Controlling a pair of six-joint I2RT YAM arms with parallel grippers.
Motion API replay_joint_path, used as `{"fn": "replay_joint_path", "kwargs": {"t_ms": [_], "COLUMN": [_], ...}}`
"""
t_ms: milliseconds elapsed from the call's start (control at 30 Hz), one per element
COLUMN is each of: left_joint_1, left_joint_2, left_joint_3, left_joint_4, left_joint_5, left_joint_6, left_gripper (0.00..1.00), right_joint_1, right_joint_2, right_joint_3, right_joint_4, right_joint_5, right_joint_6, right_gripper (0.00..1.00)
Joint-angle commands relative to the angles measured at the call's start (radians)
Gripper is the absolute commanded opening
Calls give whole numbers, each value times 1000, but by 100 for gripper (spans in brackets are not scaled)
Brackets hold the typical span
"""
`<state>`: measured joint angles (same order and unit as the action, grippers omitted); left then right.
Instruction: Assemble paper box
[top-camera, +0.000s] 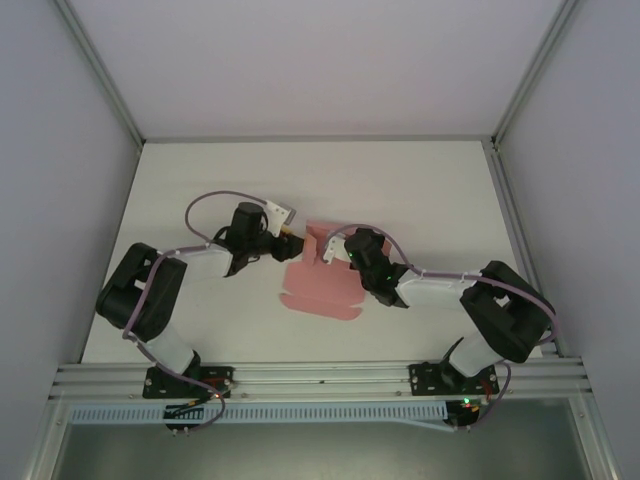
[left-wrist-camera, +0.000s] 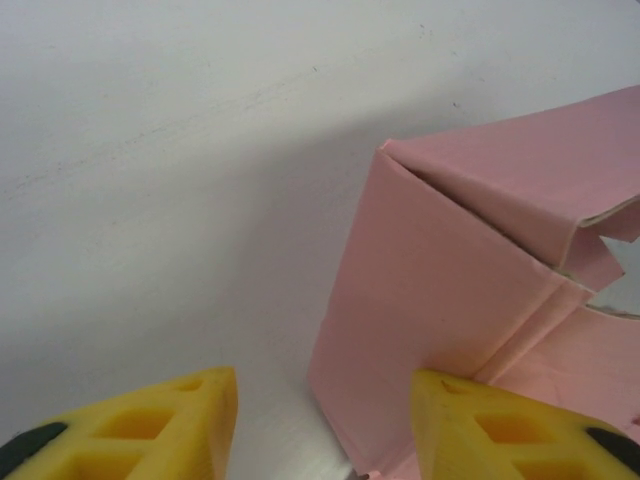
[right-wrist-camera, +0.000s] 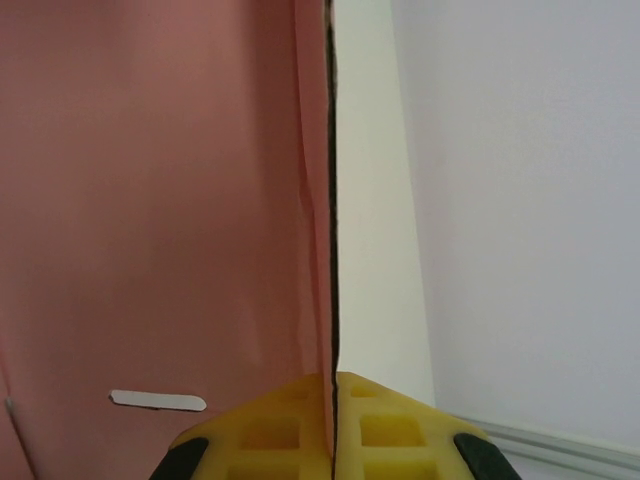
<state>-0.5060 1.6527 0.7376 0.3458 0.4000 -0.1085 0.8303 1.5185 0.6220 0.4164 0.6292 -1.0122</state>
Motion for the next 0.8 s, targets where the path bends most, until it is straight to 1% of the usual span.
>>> {"fn": "replay_joint_path", "kwargs": {"t_ms": [0, 133, 300, 400, 500, 633, 700, 733, 767], "left_joint_1": [-32, -31, -31, -31, -30, -31, -31, -34, -37], "left_joint_2": [-8, -35, -72, -78, -56, -10, -6, -10, -16], "left_joint_3": [-4, -24, -56, -50, -36, 5, 18, 19, 16], "left_joint_4": [-44, -98, -101, -131, -124, -81, -69, -63, -59], "left_joint_5": [40, 10, -1, -12, 19, 69, 93, 98, 93], "left_joint_6": [54, 65, 67, 88, 94, 70, 61, 63, 66], "left_gripper": [52, 52, 51, 51, 51, 51, 60, 62, 63], "right_joint_1": [7, 9, 9, 9, 9, 17, 21, 24, 25], "right_joint_2": [-7, -19, -25, -30, -36, -38, -35, -35, -36], "right_joint_3": [-13, -21, -27, -27, -27, -28, -24, -25, -25], "right_joint_4": [-35, -29, -21, -18, -27, -32, -41, -41, -37], "right_joint_5": [-18, -11, 7, 10, -6, -14, -5, 3, 7], "right_joint_6": [29, 18, -10, -14, -13, -11, -13, -15, -17], "right_gripper": [0, 0, 0, 0, 0, 0, 0, 0, 0]}}
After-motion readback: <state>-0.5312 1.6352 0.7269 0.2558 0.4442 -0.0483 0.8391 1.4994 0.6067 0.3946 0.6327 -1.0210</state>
